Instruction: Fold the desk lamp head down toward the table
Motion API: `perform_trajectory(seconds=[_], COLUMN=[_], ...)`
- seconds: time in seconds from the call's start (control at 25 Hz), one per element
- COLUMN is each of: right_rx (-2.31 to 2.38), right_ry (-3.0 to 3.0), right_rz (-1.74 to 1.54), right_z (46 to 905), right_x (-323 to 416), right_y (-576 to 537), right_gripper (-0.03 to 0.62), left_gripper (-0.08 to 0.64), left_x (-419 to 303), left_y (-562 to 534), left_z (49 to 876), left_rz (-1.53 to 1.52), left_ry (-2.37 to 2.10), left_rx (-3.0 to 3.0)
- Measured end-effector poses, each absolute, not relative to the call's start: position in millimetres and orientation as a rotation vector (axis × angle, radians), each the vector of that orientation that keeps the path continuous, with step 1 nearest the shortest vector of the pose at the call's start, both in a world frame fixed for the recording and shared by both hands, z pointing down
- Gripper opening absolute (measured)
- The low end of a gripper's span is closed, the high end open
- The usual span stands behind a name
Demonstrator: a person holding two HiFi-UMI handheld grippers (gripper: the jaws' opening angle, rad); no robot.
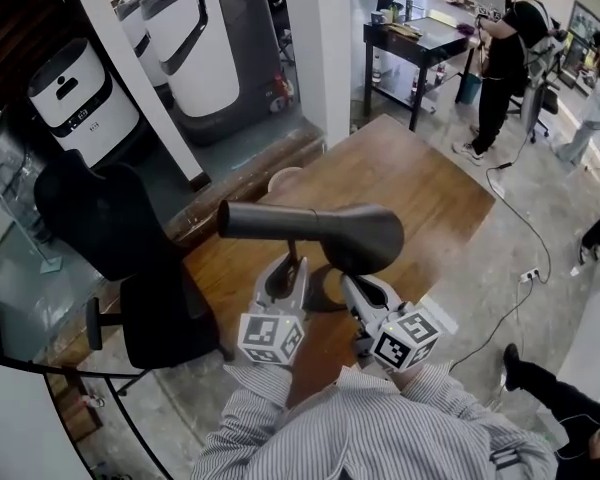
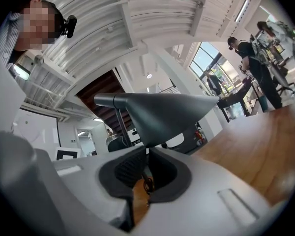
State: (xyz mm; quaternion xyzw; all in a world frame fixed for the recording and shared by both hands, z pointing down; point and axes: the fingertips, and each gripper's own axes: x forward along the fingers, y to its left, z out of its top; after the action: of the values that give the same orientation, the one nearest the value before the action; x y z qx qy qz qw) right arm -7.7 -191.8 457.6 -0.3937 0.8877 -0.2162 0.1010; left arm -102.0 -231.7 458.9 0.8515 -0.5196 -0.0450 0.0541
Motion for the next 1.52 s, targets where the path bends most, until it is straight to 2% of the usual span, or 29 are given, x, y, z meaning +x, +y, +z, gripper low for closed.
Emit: perform_trajectory(seconds=[0.84,1.32,1.52], right_rx=[-1.051,-1.023,-1.041], right_ry=[2.688,2.818,2.923], right_rz=[-0.726,-0.646,-0.508], right_z=[471,486,486], right_x=[-35,-43,-48], right_y=[-189,-169,-162], right_gripper=[0.011,0.011,0.011], left_gripper=[0.074,0.072,0.03], left_x=[-106,-108,-97], left_y=[-230,-194,-169], left_z=[462,466,476], left_rz=[-0.203,-0.203,-0.153], left_ry=[-1.626,-1.648,-1.598], left_rx=[2.503,2.466,2.443])
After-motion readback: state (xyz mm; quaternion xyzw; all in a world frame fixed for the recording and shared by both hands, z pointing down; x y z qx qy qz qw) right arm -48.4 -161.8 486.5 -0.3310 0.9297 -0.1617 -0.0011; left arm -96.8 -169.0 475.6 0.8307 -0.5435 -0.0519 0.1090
